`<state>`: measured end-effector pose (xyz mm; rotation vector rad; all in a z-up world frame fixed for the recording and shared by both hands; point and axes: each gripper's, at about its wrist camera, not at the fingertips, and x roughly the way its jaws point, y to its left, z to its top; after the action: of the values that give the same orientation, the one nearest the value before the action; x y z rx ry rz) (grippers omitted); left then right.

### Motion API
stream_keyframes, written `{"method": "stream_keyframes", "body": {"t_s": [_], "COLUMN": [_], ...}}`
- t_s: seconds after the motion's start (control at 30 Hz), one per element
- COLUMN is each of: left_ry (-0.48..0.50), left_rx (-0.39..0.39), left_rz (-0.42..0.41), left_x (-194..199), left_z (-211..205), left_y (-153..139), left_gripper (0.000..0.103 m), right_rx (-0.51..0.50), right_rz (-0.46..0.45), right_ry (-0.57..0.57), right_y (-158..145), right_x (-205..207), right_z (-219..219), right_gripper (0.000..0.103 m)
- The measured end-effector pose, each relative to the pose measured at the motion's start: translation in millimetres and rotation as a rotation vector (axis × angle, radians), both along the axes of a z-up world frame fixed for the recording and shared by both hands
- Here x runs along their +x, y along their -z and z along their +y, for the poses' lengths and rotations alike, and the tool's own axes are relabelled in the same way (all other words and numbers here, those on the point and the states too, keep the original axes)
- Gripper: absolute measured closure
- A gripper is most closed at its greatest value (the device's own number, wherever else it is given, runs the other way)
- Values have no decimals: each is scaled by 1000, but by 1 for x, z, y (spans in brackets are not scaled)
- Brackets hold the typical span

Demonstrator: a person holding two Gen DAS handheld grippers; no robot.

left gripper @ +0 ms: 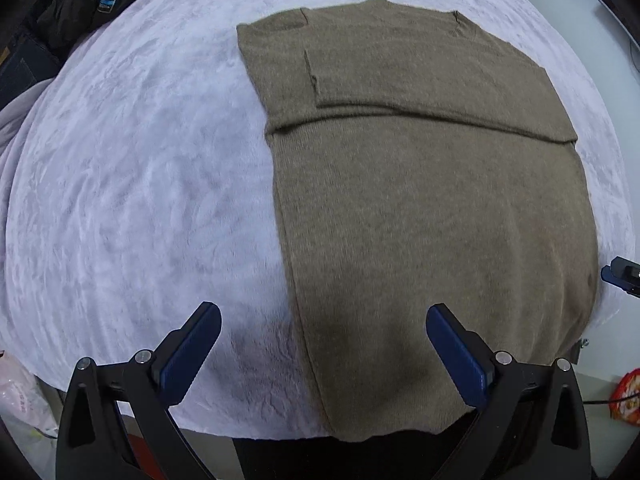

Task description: Fold small clothes

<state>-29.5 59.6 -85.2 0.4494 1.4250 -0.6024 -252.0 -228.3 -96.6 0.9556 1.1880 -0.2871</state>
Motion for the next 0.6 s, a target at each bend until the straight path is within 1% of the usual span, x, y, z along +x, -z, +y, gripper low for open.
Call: {"method": "stream_keyframes", "body": {"t_s": [0.07, 0.17, 0.27, 0.37, 0.43, 0.6], "left_ry": [30, 89, 166, 216, 218, 199], "left_rx": [-10, -61, -91, -96, -104, -138], "left_rz": [59, 149, 206, 234, 247, 269], "left_x": [-9, -25, -42, -59, -65, -75], "left_z": [9, 20, 25, 26, 26, 34], "left_y": [10, 20, 27, 34, 37, 44], "left_gripper": [0, 0, 0, 0, 0, 0], "right_rx": [27, 47, 63, 94, 99, 105], "right_rz": [19, 56, 78, 121, 142, 138], "right_ry": [22, 29, 21, 8, -1, -25], "right_y": [10, 24, 37, 56, 67, 79], "right_x": [-20, -46, -70, -86, -93, -102], "right_z": [-2, -5, -7, -4, -1, 8], "right_gripper": [23, 23, 23, 23, 23, 23]}}
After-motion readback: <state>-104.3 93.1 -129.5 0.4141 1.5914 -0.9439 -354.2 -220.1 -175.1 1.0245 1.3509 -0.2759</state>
